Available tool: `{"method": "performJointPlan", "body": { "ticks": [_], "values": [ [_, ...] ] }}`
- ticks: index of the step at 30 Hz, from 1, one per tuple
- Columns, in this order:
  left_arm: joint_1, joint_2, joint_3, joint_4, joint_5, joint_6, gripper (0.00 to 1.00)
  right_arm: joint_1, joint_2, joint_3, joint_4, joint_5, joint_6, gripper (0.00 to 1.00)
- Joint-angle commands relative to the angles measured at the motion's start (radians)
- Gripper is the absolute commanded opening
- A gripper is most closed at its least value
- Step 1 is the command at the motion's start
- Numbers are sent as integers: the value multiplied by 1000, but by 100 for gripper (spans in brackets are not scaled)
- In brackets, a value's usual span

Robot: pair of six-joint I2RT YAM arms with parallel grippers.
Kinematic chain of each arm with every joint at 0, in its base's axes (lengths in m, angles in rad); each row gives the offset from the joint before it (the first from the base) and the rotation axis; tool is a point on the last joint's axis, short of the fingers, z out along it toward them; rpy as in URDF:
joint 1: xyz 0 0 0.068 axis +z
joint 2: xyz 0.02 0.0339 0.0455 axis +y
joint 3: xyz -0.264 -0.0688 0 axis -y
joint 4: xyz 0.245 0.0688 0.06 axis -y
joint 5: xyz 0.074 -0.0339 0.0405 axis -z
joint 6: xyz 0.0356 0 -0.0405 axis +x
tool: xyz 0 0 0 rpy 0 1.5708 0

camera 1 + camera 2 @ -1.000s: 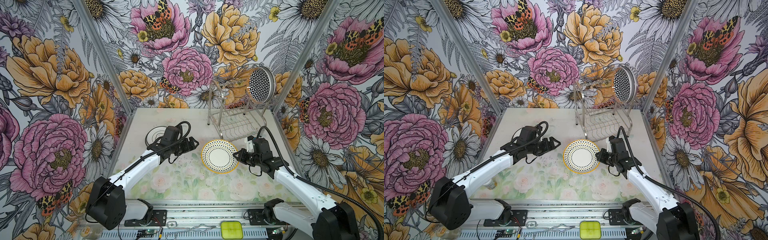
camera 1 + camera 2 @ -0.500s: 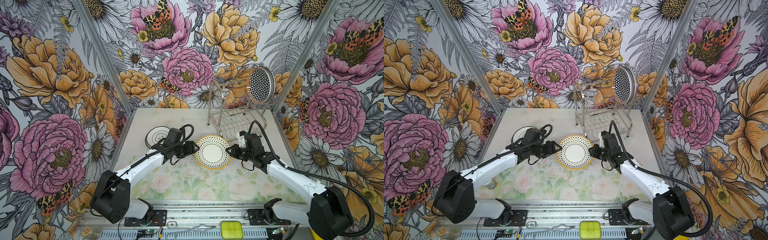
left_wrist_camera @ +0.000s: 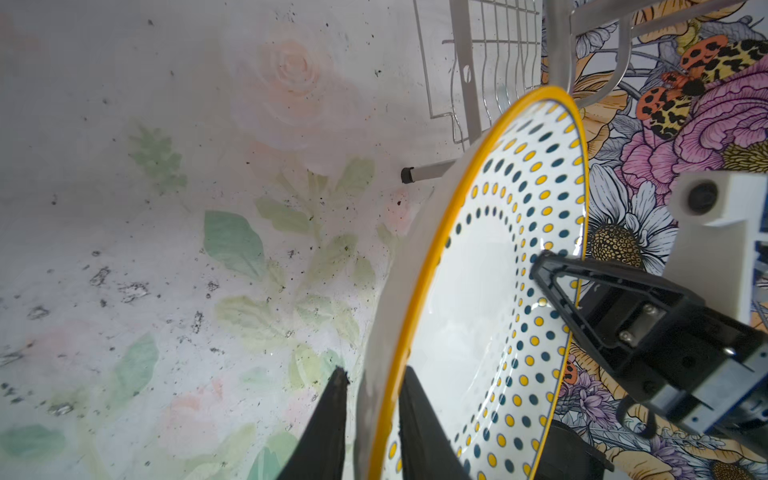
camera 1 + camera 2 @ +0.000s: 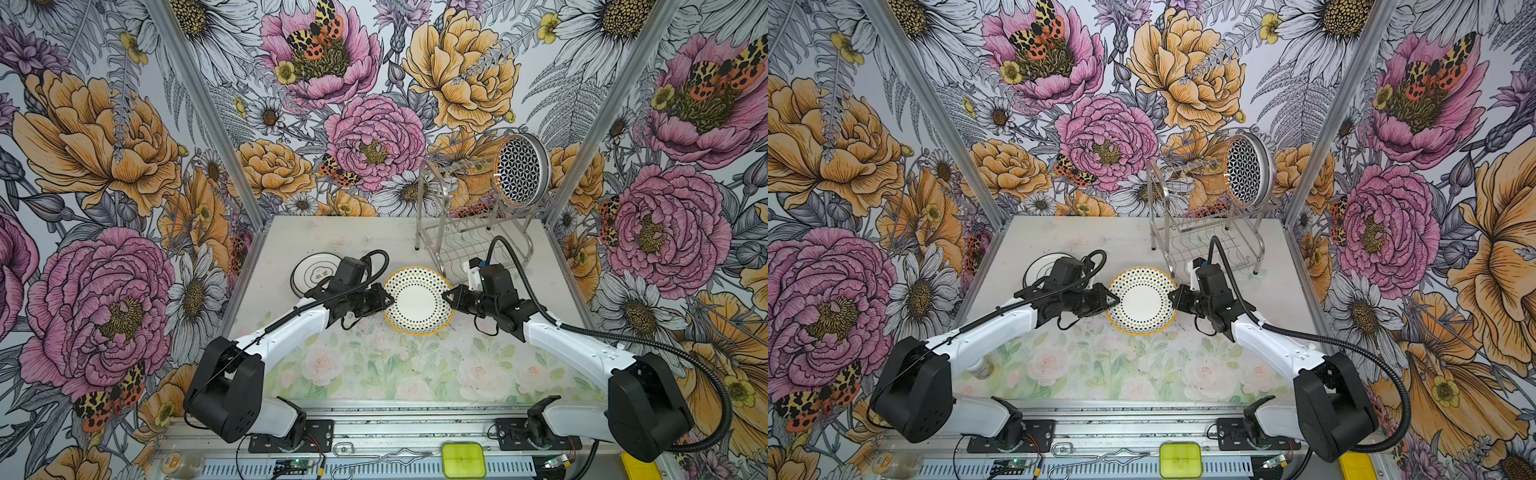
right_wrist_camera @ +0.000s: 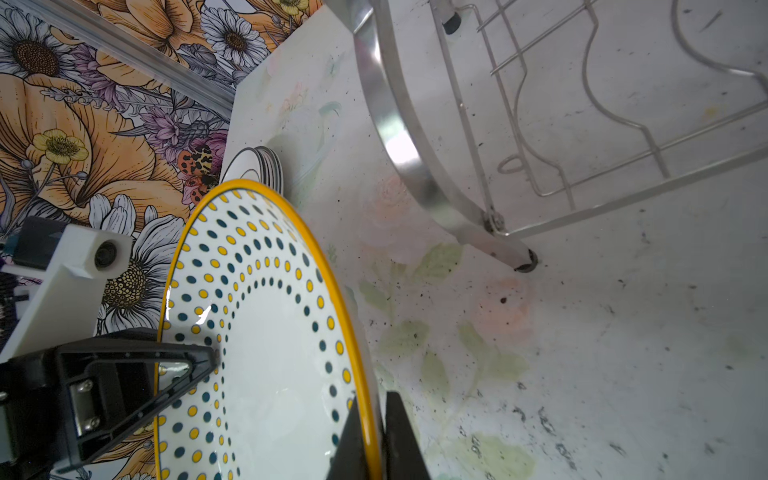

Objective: Unload the plates from the dish rack
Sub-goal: 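Close the left gripper on the dotted plate's rim beside the right gripper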

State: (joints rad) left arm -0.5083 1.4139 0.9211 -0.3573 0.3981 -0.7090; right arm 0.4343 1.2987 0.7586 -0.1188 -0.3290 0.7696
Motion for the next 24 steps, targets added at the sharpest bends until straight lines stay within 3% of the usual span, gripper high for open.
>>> {"method": "performJointPlan", "body": {
  "ticks": [1, 11, 17, 21, 24],
  "values": [
    [0, -9, -19, 23, 25, 0, 17, 11, -13, 58, 162, -33, 30, 0],
    [29, -13, -46, 7, 30, 2, 0, 24, -6, 62, 173, -34, 21, 0],
    [43, -31, -65, -2, 25, 10, 0, 38, 10, 71, 180, -40, 20, 15],
    [71, -63, -87, -9, 27, 12, 0, 40, 13, 75, 180, -35, 25, 35],
    [103, -98, -105, -22, 29, 19, 0, 40, 13, 74, 164, -22, 22, 45]
  ]
}}
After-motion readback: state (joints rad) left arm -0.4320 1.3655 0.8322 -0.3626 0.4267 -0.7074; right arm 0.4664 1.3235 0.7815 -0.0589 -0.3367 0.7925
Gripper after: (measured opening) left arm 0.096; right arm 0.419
